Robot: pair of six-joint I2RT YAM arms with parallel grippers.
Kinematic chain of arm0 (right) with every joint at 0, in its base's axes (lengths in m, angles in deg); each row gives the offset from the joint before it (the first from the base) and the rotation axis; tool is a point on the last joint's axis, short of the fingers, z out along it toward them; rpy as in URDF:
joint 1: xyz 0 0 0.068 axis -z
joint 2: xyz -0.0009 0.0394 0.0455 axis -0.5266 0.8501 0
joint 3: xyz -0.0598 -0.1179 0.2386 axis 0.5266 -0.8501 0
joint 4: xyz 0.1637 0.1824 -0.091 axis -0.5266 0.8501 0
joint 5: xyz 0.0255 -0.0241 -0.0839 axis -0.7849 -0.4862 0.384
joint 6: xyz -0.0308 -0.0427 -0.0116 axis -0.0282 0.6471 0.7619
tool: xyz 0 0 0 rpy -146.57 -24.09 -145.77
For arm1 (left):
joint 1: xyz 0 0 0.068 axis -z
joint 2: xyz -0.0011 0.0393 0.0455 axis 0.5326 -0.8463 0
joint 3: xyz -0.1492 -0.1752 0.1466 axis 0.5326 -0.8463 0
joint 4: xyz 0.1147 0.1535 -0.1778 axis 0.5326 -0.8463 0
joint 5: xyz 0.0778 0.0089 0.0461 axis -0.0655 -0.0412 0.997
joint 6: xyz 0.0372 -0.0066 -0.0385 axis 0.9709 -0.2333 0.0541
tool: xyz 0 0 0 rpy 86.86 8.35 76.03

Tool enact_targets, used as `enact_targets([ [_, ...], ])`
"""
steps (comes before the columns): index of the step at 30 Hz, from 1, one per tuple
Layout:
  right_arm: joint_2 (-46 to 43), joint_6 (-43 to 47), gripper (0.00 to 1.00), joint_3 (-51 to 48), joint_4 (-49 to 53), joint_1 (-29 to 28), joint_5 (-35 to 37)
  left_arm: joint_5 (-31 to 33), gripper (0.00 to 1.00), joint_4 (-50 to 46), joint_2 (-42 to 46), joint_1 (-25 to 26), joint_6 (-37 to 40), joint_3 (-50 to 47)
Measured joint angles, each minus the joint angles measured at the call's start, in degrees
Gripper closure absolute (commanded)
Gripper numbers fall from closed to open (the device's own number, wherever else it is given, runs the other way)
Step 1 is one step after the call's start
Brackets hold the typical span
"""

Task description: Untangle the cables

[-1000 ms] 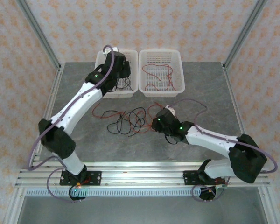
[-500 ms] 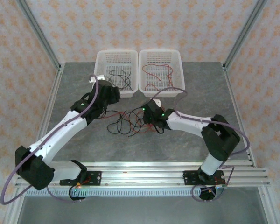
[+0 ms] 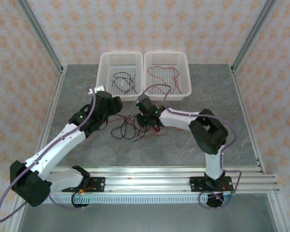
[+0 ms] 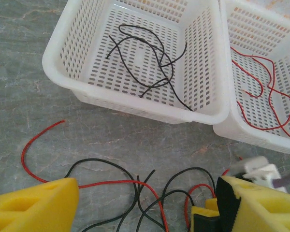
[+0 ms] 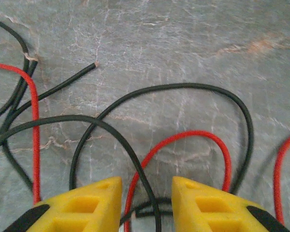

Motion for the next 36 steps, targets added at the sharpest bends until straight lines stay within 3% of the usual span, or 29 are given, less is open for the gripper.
enact_targets([
  [5,4.5,3.6,0.69,4.0,0.8,0.0,1.0,-0.2,0.23,0.0,1.0,0.0,-0.2,-0.1],
  [12,5.9,4.4,1.0,5.2,0.7,0.0,2.7,-0.2,0.23,0.0,2.7,0.0,-0.2,-0.1],
  [19,3.9,3.5,1.0,5.2,0.7,0.0,2.6,-0.2,0.25,0.3,3.2,0.0,-0.7,-2.0],
  [29,-10.6,0.1,1.0,4.9,0.0,0.0,2.6,-3.0,0.26,3.7,2.8,0.0,-1.7,-8.2],
  [36,-12.4,-2.1,1.0,3.9,-0.1,0.0,2.3,-5.9,0.26,11.3,1.4,0.1,-1.0,-11.6],
])
